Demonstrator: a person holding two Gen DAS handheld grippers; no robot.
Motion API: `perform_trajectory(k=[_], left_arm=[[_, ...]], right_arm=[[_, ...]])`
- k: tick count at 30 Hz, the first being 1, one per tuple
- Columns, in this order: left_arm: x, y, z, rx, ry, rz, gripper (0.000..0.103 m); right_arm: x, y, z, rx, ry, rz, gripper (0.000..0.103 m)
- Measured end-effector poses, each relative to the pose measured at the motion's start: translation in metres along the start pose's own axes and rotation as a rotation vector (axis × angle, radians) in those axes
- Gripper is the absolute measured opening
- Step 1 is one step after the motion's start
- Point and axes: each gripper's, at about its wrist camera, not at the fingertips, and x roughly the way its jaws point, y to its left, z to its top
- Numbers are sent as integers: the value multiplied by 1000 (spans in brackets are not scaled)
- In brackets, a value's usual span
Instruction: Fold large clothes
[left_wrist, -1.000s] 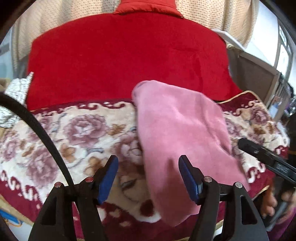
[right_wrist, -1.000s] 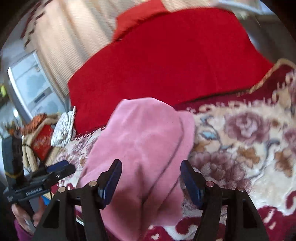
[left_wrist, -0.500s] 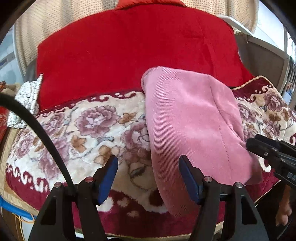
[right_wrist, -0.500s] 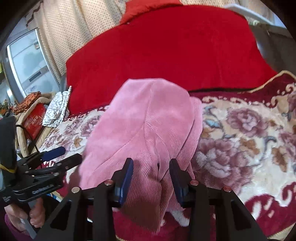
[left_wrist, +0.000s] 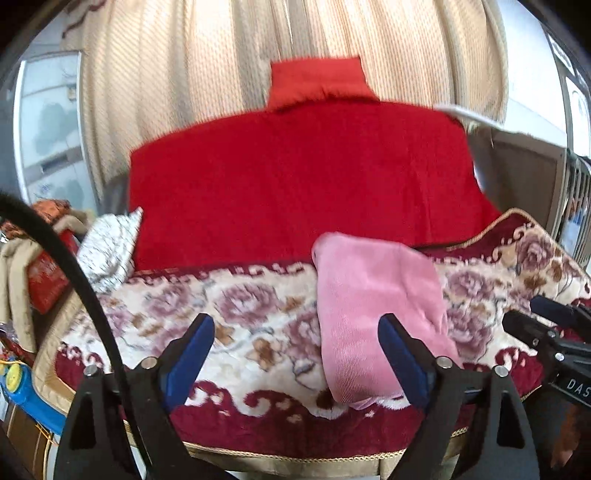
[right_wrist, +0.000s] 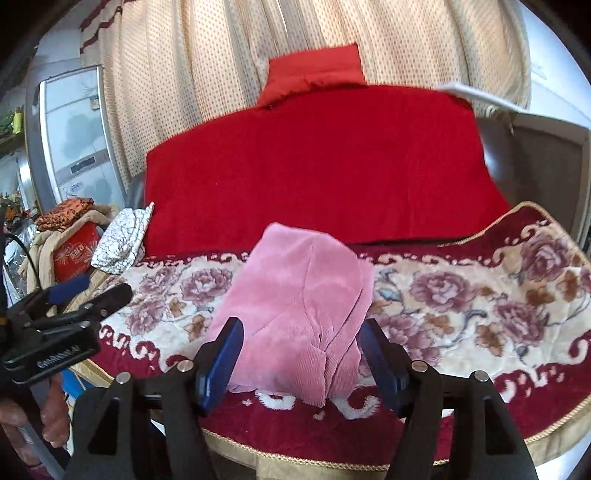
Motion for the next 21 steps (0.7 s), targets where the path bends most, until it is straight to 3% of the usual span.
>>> perform_trajectory(k=[11,16,21], left_arm=[[-74,10,13,0,-104,62,96],[-99,10,13,28,-182,158,100],[-114,24,15,-12,-174,132,100]], right_arm=[[-65,20,7,5,-54,-59,70],[-84,37,8,-23,-59,-74,70],[-88,49,6,-29,-44,-68,70]])
